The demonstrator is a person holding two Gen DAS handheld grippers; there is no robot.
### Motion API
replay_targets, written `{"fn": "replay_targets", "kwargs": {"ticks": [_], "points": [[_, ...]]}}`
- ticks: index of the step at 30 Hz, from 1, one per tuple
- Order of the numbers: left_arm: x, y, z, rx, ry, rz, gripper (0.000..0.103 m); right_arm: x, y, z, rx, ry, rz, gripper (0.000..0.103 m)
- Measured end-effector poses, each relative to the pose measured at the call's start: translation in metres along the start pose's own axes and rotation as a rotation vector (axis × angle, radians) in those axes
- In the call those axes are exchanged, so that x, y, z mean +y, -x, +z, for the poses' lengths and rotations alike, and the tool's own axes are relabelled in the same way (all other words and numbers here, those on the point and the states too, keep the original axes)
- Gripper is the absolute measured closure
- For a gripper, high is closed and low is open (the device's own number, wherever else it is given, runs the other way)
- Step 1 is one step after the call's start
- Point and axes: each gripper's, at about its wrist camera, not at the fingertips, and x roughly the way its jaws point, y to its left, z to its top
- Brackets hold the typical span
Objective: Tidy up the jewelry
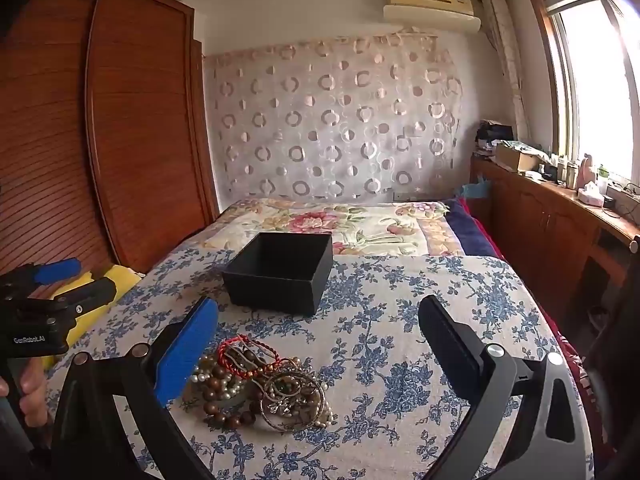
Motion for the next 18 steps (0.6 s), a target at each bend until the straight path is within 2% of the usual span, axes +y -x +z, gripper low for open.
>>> {"fn": "replay_targets", "kwargs": {"ticks": [7,9,18], "points": [[0.004,0.005,0.0,-0.007,0.001,-0.002,0.008,0.002,0.001,0.001,-0.001,0.0,0.002,0.003],[-0.008,0.003,0.005,-0.007,-0.006,0.0,0.008,0.002,0.001,0.001,-0.003,0.002,0.002,0.003],[-0.011,0.008,0.006,-0.013,-0.006,-0.001,0.008,0.005,0.003,0.001,-0.006,0.002,0.003,0.003]]}}
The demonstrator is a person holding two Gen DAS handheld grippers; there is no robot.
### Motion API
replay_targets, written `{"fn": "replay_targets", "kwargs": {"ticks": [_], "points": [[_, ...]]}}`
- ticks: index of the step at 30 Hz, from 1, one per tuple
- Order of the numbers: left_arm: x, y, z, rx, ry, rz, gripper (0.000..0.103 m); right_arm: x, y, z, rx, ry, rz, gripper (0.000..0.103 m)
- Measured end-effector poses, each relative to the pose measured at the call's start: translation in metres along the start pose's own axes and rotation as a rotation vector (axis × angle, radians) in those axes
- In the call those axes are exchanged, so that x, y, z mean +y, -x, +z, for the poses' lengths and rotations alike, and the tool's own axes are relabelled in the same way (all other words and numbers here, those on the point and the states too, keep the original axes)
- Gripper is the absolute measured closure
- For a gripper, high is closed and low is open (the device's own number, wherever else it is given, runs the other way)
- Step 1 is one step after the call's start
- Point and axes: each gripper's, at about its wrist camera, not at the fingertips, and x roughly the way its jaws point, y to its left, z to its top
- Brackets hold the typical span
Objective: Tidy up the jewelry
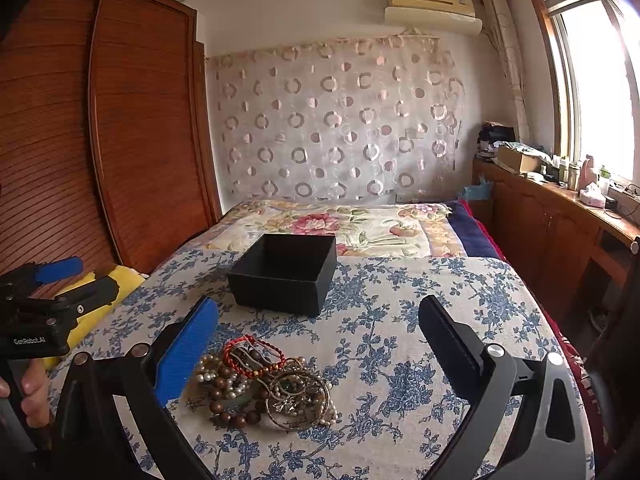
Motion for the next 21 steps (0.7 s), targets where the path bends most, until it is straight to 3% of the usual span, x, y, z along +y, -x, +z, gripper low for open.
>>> {"fn": "replay_targets", "kwargs": {"ticks": [21], "points": [[-0.0021,0.0012,-0.0002,0.001,0.0,-0.001,0.008,0.0,0.0013,0.0003,-0.002,-0.001,0.003,0.003]]}}
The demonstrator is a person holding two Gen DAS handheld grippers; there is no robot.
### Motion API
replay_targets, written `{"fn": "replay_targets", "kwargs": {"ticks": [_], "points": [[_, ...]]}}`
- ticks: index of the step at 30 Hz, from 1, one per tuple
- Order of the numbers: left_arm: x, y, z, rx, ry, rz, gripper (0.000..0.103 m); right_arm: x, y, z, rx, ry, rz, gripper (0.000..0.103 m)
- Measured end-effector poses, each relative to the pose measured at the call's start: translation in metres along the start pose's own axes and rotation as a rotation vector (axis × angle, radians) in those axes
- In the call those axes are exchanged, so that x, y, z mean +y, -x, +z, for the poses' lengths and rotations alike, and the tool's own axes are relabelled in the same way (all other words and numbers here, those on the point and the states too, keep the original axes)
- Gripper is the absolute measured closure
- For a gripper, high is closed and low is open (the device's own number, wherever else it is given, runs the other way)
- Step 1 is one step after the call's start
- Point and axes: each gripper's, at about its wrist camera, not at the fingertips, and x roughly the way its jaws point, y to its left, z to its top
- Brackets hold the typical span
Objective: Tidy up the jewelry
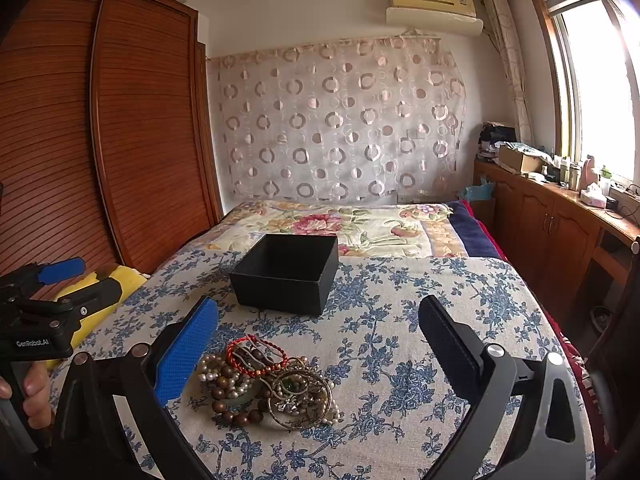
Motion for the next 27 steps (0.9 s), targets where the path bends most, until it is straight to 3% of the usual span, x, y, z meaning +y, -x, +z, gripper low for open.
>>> {"fn": "replay_targets", "kwargs": {"ticks": [27], "points": [[0.0003,-0.0007,-0.0012,-0.002,-0.001,0.001,0.008,-0.0005,0.0003,-0.0001,0.0,0.0,0.002,0.003]]}}
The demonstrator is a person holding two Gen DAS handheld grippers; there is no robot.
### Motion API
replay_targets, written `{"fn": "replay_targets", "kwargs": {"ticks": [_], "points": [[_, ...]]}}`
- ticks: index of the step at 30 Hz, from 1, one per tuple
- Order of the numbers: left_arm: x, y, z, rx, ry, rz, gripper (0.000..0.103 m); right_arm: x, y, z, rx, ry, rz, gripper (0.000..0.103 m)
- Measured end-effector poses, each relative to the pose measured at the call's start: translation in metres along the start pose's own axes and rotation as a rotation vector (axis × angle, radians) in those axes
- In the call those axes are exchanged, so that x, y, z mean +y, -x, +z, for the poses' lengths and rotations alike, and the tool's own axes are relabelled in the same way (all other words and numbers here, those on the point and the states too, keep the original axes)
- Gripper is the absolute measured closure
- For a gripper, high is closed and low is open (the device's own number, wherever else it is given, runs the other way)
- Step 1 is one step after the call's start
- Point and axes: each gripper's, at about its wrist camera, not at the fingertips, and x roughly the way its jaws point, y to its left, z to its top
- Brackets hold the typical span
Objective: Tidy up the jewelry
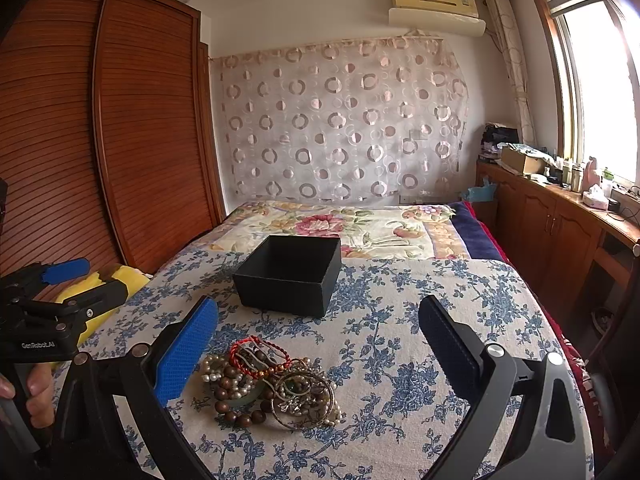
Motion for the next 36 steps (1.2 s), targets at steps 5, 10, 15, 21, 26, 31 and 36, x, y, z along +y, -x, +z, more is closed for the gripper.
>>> {"fn": "replay_targets", "kwargs": {"ticks": [5,10,15,21,26,31,36], "points": [[-0.002,-0.001,0.0,0.004,0.001,-0.001,0.008,0.01,0.008,0.006,0.002,0.0,0.001,0.003],[-0.004,-0.006,-0.003,0.016,0.002,-0.004,0.008,0.013,0.005,0.004,0.017,-0.001,0.009,0.003],[0.001,-0.026,-0.015,0.068,0.005,-0.028,0.008,0.004,-0.003,-0.007,0.057,0.002,0.011,0.003],[-0.001,-0.044,-0.024,0.117,-0.007,-0.07,0.008,-0.014,-0.019,-0.023,0.114,-0.003,0.012,0.006],[-0.004,-0.053,-0.027,0.143,-0.014,-0.111,0.008,-0.018,-0.031,-0.031,0.164,0.004,0.048,0.023],[-0.012,-0.069,-0.028,0.183,-0.036,-0.143,0.008,-0.016,-0.042,-0.039,0.221,0.026,0.074,0.045],[-0.018,-0.087,-0.027,0.22,-0.042,-0.179,0.014,-0.017,-0.052,-0.044,0.275,0.028,0.102,0.054]]}}
